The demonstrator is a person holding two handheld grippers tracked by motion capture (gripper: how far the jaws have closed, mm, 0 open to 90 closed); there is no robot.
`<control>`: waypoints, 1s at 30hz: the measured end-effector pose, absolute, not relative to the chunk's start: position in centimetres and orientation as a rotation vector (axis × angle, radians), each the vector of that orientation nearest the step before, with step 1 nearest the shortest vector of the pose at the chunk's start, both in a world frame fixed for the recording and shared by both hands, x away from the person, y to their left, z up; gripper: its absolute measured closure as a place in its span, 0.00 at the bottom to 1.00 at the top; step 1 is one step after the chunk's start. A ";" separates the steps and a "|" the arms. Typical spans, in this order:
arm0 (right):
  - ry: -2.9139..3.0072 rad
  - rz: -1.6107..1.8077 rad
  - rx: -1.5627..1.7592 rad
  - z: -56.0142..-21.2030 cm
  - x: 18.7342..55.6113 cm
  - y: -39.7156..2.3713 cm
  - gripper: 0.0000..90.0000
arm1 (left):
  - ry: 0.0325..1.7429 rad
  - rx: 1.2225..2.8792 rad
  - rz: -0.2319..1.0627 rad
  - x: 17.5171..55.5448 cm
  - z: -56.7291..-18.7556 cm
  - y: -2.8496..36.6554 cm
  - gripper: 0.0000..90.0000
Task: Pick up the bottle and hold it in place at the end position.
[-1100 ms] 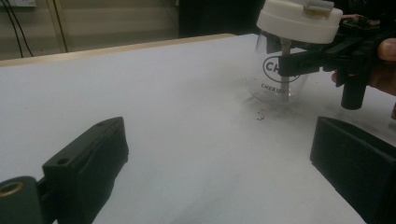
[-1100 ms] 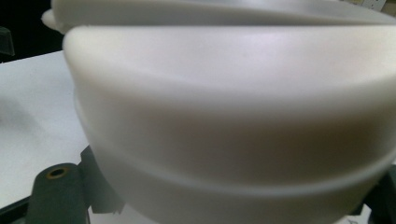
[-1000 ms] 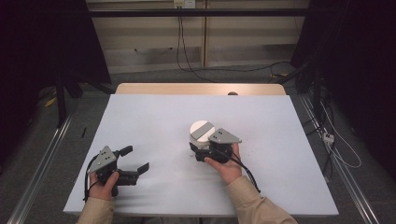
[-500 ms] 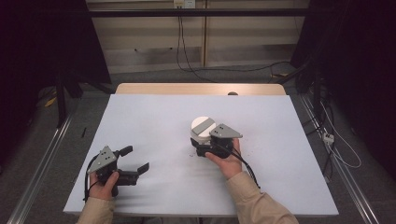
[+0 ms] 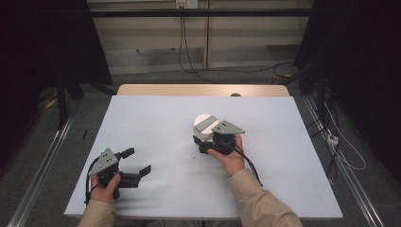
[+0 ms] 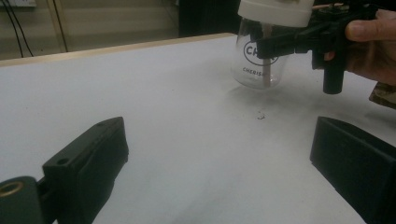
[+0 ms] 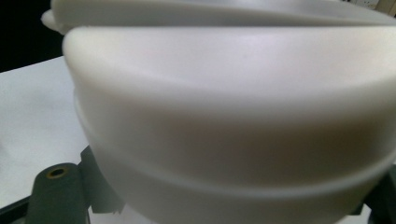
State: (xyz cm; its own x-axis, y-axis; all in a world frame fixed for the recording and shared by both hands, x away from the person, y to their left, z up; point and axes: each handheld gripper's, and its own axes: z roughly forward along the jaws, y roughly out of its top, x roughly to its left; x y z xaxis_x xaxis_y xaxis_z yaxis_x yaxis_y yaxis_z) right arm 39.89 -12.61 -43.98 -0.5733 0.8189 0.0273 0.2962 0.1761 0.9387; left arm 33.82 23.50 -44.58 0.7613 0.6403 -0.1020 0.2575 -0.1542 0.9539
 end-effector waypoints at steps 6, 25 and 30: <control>1.961 1.377 1.048 -44.1 40.6 -12.8 0.20 | 0.710 1.732 0.389 33.8 -44.6 23.5 0.04; 1.971 1.367 1.071 -44.5 41.8 -12.8 0.20 | 0.709 1.736 0.384 33.8 -44.6 23.4 0.04; 1.973 1.368 1.074 -44.4 42.1 -12.6 0.20 | 0.710 1.736 0.384 33.8 -44.6 23.4 0.04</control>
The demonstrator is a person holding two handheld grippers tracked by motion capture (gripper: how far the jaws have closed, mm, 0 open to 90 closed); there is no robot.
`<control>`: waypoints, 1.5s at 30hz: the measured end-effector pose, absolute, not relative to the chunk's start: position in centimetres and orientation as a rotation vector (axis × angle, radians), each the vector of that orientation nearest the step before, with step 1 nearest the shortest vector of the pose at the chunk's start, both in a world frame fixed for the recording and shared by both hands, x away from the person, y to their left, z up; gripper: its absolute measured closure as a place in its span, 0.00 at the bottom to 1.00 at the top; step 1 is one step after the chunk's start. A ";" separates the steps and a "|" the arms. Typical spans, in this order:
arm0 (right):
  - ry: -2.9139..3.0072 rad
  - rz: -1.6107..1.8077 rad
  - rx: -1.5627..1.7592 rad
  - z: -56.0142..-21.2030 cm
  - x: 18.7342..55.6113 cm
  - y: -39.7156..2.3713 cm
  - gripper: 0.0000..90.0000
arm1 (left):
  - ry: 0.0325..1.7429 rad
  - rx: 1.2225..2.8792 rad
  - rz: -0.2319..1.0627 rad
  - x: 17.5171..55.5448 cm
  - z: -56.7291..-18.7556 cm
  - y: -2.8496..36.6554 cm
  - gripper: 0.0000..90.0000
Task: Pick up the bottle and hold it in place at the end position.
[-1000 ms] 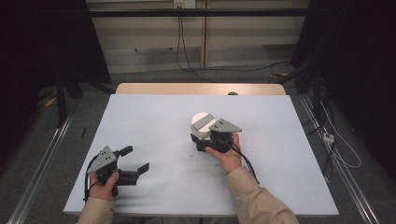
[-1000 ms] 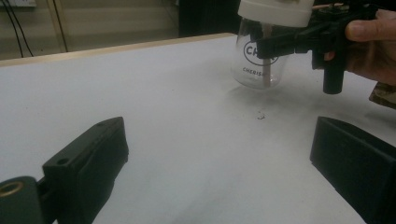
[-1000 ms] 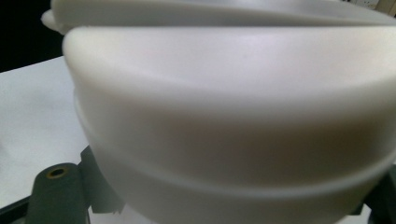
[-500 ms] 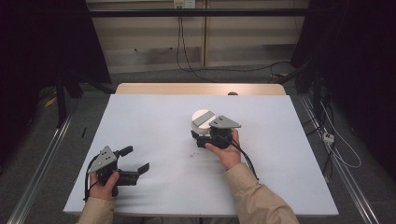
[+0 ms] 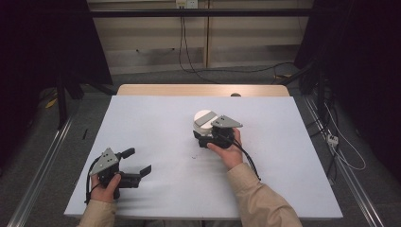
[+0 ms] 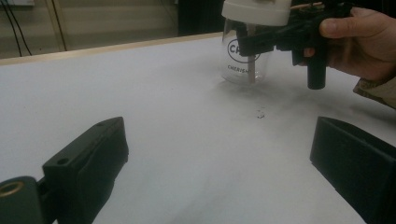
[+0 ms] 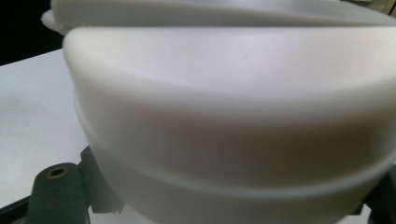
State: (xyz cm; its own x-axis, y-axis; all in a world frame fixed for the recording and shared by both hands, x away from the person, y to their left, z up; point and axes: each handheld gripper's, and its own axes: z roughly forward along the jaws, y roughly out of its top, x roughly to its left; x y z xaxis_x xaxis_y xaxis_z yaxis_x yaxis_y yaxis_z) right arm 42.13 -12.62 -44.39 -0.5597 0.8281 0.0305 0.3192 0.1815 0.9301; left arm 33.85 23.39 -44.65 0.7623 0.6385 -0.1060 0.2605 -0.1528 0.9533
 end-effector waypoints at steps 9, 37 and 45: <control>1.976 1.372 1.069 -44.4 42.7 -12.3 0.20 | 0.711 1.736 0.385 33.9 -44.7 23.4 0.04; 1.967 1.369 1.085 -44.9 43.8 -12.1 0.20 | 0.712 1.736 0.383 33.9 -44.7 23.4 0.04; 1.975 1.355 1.087 -45.3 43.9 -12.1 0.20 | 0.712 1.737 0.382 33.9 -44.7 23.4 0.04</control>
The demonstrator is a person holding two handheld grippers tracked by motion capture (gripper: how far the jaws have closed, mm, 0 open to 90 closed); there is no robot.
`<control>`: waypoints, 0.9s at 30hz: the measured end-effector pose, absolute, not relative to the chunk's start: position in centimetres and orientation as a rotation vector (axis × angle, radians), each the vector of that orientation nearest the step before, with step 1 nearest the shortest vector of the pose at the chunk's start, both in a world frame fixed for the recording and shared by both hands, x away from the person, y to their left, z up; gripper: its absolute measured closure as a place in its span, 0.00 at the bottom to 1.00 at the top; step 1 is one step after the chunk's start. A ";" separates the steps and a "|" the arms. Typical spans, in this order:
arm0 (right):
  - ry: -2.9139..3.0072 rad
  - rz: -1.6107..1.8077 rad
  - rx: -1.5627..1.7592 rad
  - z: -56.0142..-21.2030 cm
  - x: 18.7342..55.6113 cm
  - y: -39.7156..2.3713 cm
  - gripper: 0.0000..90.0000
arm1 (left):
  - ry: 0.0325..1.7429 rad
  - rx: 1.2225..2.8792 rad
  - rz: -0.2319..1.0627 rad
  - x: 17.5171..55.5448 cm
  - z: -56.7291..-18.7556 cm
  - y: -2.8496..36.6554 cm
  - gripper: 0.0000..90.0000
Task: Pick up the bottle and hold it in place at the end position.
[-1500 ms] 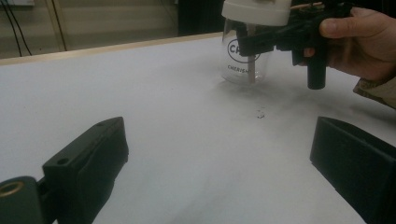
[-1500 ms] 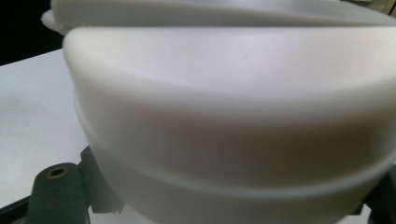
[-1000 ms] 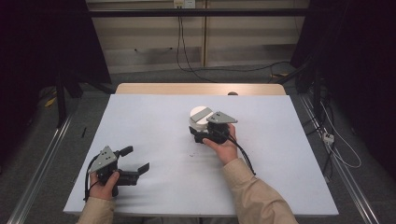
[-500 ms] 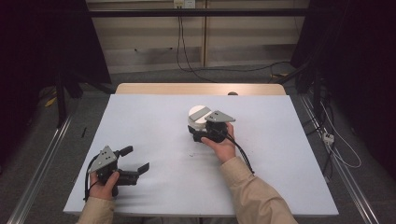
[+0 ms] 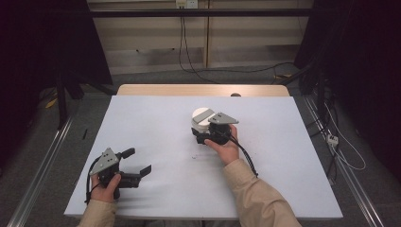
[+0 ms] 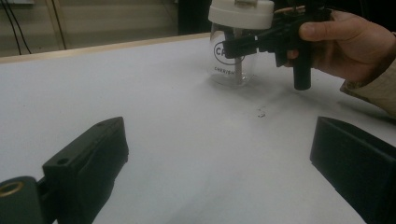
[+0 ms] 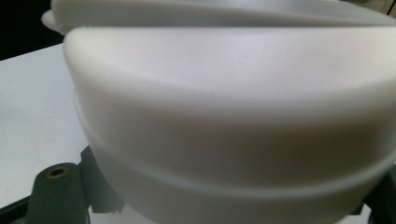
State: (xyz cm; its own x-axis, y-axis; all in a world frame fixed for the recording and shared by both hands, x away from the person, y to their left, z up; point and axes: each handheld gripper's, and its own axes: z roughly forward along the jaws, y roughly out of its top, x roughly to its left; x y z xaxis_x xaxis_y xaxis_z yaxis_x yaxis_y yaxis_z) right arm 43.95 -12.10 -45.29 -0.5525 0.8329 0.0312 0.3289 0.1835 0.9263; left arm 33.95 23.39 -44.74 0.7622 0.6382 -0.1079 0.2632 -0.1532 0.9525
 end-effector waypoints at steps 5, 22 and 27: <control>1.976 1.355 1.090 -45.4 44.0 -12.1 0.20 | 0.711 1.738 0.379 34.0 -44.8 23.4 0.04; 1.998 1.349 1.045 -45.9 43.6 -11.7 0.20 | 0.710 1.738 0.381 33.9 -44.7 23.2 0.04; 1.999 1.347 1.023 -45.9 43.4 -11.7 0.21 | 0.710 1.743 0.379 34.0 -44.8 23.1 0.04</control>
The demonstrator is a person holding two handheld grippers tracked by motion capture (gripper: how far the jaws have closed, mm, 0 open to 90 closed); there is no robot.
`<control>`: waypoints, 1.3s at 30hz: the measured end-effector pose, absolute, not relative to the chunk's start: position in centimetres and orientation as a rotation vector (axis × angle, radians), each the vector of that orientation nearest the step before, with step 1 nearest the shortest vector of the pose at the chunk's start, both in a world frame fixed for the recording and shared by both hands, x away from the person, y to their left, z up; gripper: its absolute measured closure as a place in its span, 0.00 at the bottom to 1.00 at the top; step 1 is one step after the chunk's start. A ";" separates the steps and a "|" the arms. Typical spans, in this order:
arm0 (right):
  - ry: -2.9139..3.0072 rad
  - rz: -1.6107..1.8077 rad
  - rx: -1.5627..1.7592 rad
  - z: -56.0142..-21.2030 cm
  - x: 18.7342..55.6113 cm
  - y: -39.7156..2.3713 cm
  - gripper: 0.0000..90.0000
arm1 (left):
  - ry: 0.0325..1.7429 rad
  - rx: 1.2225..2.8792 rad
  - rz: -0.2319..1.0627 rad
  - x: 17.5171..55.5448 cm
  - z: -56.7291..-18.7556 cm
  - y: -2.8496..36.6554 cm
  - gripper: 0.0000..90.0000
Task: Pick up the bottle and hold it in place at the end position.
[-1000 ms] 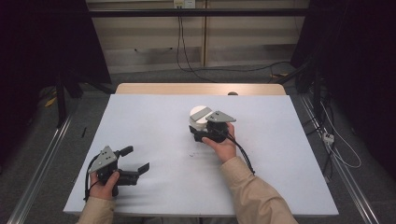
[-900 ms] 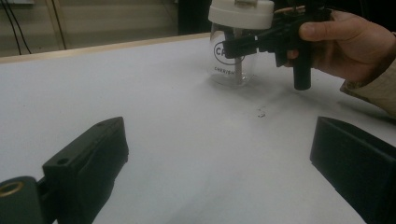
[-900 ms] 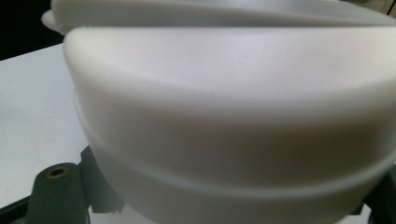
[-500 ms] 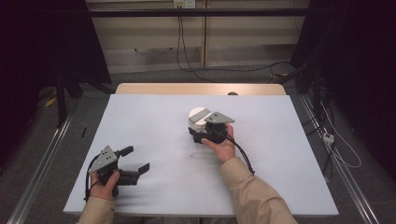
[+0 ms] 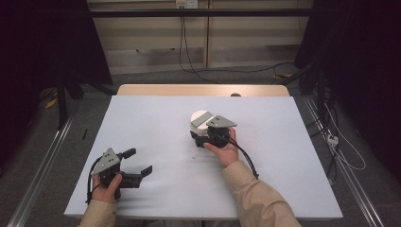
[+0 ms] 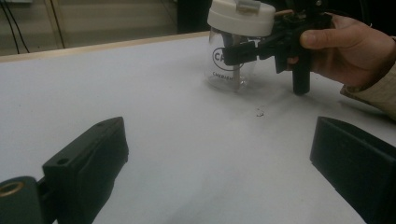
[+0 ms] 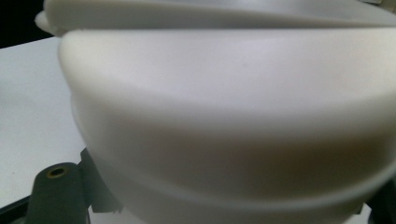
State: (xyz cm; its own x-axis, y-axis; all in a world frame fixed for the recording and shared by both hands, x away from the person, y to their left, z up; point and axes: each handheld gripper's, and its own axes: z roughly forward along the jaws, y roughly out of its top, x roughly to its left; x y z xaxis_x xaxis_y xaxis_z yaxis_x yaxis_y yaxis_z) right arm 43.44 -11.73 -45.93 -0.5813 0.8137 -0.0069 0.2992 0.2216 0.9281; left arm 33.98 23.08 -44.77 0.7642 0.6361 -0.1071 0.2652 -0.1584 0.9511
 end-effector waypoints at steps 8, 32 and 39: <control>1.994 1.368 1.022 -46.1 43.4 -11.9 0.21 | 0.713 1.736 0.372 34.4 -44.4 22.4 0.04; 1.993 1.366 1.011 -46.2 43.4 -11.8 0.21 | 0.721 1.732 0.304 35.9 -42.9 19.6 0.05; 1.994 1.363 1.011 -46.2 43.5 -11.8 0.21 | 0.712 1.753 0.284 36.3 -42.7 18.7 0.05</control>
